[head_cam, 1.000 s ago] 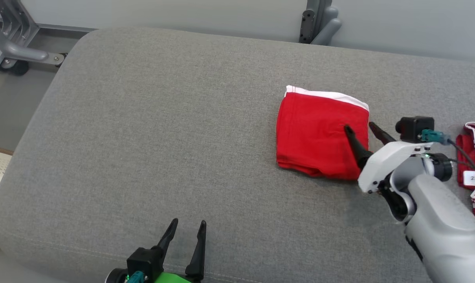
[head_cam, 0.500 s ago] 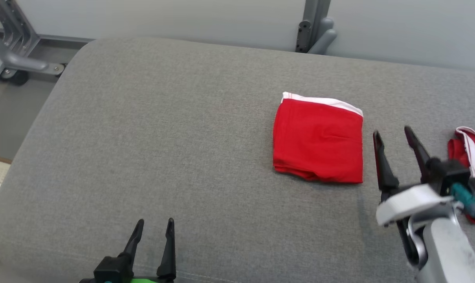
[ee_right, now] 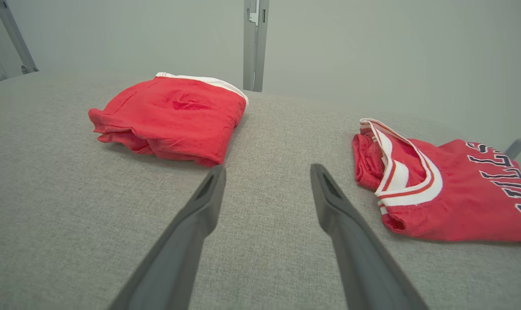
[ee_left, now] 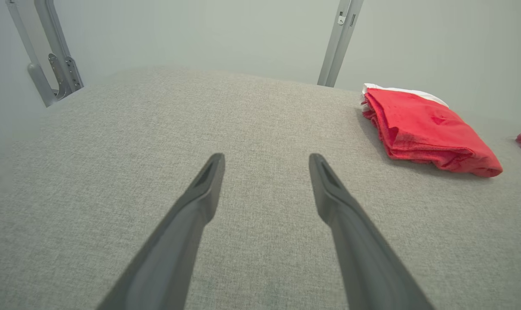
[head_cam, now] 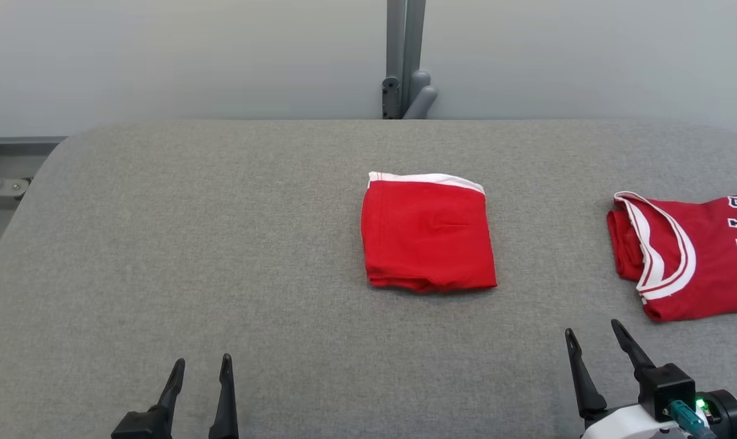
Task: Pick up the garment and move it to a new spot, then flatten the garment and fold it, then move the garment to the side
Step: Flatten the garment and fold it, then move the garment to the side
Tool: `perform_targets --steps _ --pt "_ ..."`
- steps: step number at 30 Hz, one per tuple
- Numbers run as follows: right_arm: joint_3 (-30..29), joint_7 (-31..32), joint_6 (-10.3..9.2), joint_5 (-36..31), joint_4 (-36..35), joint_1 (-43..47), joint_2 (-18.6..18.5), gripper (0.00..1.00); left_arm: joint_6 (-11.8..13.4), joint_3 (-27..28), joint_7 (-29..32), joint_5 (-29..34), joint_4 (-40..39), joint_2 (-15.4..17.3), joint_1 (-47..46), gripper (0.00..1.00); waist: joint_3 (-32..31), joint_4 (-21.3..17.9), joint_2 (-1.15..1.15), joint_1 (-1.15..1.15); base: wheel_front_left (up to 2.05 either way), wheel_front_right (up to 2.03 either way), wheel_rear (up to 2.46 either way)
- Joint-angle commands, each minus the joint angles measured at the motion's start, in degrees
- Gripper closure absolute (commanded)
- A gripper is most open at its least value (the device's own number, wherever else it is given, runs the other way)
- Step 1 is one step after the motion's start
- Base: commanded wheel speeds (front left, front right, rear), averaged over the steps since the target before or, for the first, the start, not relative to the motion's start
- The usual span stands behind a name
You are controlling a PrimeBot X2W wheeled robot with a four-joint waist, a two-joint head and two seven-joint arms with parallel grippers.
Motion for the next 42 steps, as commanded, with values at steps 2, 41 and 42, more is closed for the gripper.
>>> perform_targets --steps 2,41,42 --pt "0.1 -0.1 -0.05 -0.9 -0.2 1.3 0.4 0.0 -0.6 0.7 -0.2 0.7 0.5 0.2 -0.6 0.0 -1.3 -2.1 0.0 0.0 0.0 0.0 0.0" --pt "11.8 31.1 -0.03 29.5 29.1 -42.8 -8.4 0.0 -3.2 -7.4 -0.2 -4.5 -1.4 0.2 -10.5 0.0 13.3 8.2 0.0 0.0 0.0 0.0 0.0" --pt "12.1 31.7 -0.03 30.6 30.3 -43.1 -8.5 0.0 -3.0 -7.6 -0.2 -4.8 -1.3 0.2 -10.9 0.0 13.7 8.9 0.0 0.0 0.0 0.0 0.0"
